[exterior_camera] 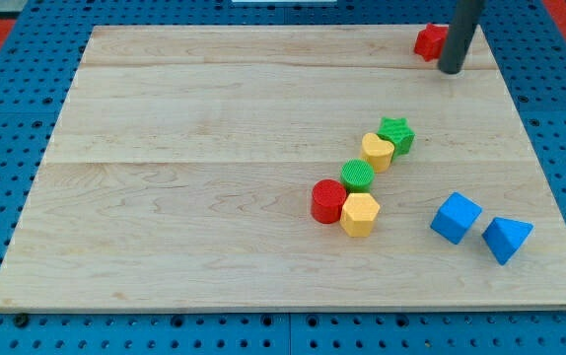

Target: Push the green star towards top center

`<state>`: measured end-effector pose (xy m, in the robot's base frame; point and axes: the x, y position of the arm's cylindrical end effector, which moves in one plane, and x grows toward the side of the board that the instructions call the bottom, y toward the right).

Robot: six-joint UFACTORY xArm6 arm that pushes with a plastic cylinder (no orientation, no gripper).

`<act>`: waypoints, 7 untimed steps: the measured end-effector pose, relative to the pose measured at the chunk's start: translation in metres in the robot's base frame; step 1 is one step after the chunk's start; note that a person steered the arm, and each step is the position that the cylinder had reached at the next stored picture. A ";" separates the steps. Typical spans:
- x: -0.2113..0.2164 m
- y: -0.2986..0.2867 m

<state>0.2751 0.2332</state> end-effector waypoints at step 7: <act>0.101 -0.125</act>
<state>0.3766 0.1081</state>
